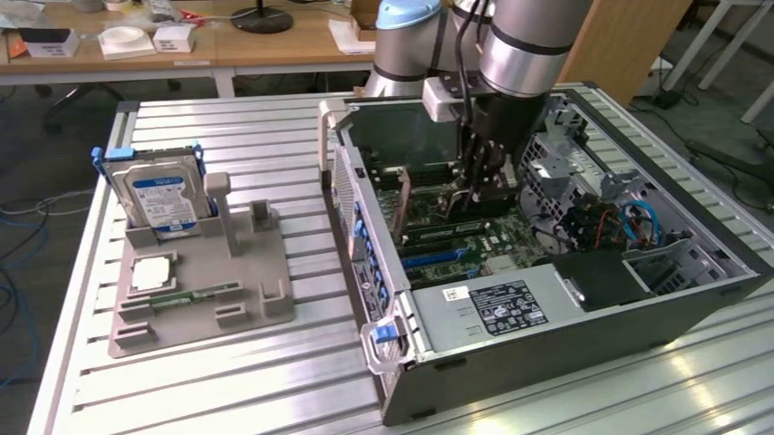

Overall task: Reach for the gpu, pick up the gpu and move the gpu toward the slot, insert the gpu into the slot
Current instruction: 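Insert the gpu into the slot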

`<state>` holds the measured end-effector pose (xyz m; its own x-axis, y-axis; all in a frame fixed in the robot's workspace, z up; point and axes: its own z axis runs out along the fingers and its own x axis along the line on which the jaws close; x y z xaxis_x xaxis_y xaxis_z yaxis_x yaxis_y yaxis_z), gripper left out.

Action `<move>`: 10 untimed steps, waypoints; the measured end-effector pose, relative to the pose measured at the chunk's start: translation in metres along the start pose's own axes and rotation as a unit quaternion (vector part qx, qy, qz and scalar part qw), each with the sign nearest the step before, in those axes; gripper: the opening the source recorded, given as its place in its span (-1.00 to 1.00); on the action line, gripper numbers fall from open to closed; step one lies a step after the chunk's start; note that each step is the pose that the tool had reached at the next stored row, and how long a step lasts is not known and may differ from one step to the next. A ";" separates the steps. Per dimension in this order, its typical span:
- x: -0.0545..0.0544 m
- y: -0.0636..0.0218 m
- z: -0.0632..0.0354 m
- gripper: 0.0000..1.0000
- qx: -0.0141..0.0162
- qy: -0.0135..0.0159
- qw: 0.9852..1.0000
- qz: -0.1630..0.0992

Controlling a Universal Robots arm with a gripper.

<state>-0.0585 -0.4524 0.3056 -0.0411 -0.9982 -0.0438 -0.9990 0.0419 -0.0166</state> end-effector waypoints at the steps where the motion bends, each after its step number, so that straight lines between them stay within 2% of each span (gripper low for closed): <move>1: 0.000 0.0000 0.0016 -0.47 0.000 0.000 1.000 0.000; 3: 0.000 0.0001 0.0041 -0.47 0.002 0.000 1.000 0.000; 8: 0.001 0.0005 0.0127 -0.47 0.002 0.000 1.000 -0.002; 10: 0.001 0.0010 0.0157 -0.47 0.002 0.001 1.000 -0.003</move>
<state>-0.0592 -0.4524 0.2899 -0.0353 -0.9985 -0.0413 -0.9991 0.0362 -0.0204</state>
